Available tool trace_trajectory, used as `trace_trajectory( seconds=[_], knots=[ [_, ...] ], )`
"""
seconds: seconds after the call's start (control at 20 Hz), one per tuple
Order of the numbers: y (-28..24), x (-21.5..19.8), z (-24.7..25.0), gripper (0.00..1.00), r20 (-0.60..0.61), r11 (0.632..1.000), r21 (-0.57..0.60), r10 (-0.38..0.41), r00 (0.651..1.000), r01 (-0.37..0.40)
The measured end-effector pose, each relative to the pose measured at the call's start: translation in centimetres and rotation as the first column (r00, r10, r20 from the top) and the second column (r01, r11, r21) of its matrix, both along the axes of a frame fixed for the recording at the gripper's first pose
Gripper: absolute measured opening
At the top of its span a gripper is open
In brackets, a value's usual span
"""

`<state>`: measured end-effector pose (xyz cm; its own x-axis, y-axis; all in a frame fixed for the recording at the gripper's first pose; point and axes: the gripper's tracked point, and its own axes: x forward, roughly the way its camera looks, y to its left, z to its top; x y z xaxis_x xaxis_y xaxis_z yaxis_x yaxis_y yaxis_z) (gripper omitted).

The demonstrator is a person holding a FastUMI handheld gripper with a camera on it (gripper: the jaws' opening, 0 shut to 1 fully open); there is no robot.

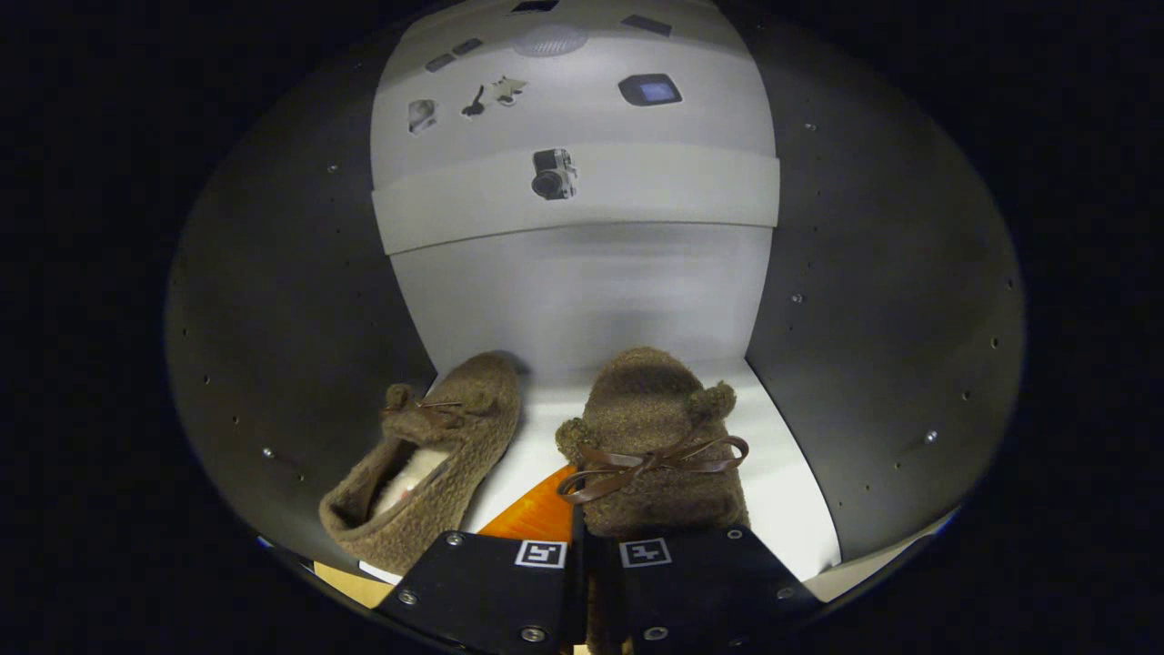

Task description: Open the shoe cabinet door, grab the shoes and put them into the shoe cabinet, then close the shoe cabinet door.

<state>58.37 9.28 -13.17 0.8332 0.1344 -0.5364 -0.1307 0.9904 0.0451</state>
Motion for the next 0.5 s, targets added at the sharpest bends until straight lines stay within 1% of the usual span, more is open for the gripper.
trace_trajectory(
  seconds=[0.05, 0.15, 0.4, 0.5],
  knots=[
    [-0.1, 0.8, -0.3, 0.07, -0.002, 1.000, -0.010, -0.004, 1.000, 0.004],
    [0.3, 2.1, -1.0, 0.07, -0.027, 1.000, 0.020, -0.003, 1.000, 0.003],
    [0.2, 3.3, -1.9, 0.08, -0.036, 0.999, 0.034, -0.009, 0.999, 0.010],
    [0.2, 3.0, -2.1, 0.14, -0.040, 1.000, 0.024, 0.003, 0.999, -0.002]
  ],
)
